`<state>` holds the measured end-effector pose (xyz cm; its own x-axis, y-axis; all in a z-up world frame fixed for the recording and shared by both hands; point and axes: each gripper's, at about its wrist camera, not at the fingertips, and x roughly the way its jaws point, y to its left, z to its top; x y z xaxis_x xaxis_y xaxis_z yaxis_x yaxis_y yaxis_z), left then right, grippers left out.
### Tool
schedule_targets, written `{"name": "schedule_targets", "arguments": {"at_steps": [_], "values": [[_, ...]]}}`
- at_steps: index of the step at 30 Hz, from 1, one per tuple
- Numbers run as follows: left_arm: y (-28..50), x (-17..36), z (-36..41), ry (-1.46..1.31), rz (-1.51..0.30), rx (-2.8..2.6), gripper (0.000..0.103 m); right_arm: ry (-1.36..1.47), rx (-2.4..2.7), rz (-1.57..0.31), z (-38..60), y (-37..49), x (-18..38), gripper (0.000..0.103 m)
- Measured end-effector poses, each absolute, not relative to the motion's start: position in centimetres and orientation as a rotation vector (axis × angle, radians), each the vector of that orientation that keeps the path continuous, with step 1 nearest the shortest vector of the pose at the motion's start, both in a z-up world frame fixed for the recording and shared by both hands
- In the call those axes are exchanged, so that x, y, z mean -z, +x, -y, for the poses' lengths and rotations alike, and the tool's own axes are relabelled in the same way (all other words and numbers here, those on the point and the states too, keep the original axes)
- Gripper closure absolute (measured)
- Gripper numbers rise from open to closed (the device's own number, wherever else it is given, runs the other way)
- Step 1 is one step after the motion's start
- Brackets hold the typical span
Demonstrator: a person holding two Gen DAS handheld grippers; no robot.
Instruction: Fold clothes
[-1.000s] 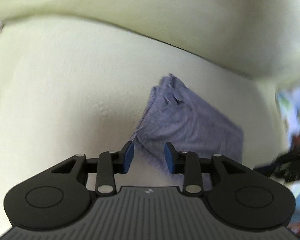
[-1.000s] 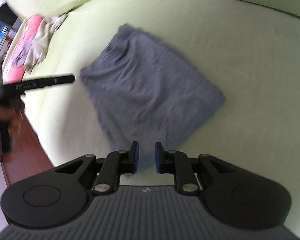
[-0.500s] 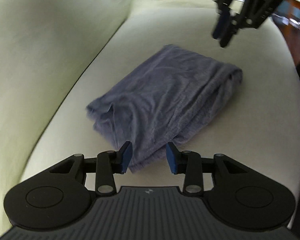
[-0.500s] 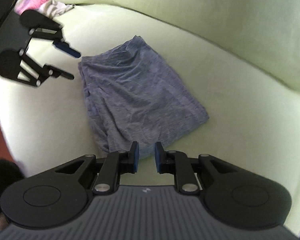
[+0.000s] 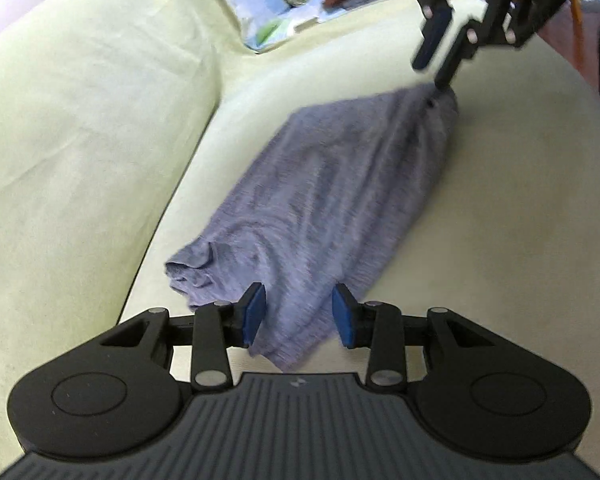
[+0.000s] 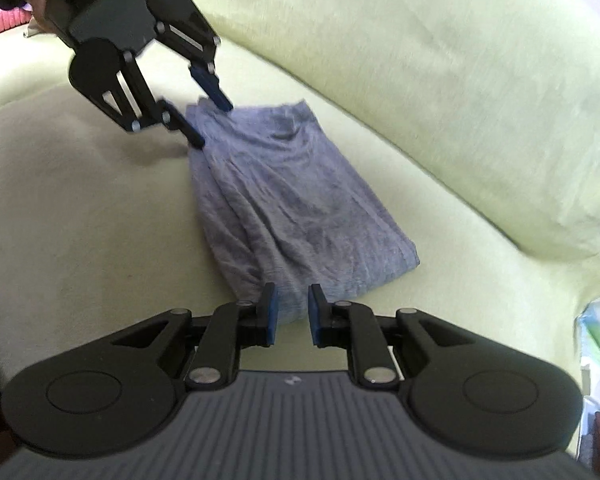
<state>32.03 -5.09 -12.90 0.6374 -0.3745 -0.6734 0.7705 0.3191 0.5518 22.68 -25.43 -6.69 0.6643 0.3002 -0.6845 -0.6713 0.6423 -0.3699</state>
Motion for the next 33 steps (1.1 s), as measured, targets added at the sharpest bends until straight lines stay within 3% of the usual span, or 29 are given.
{"name": "schedule_targets", "arguments": {"at_steps": [8,16,33], "values": [[27.8,9.9,6.3,0.868,-0.453,0.674,0.059,-0.636,-0.416,-0.570,24.1,19.5,7.0,0.089],[26.7,8.0,8.4,0.846,-0.414,0.684,0.059,-0.611,-0.364,-0.572,22.2,21.4,7.8,0.081],[28.2,11.9,10.4,0.957,-0.363,0.813,0.059,-0.611,-0.316,-0.611,23.0,21.8,9.5,0.076]]}}
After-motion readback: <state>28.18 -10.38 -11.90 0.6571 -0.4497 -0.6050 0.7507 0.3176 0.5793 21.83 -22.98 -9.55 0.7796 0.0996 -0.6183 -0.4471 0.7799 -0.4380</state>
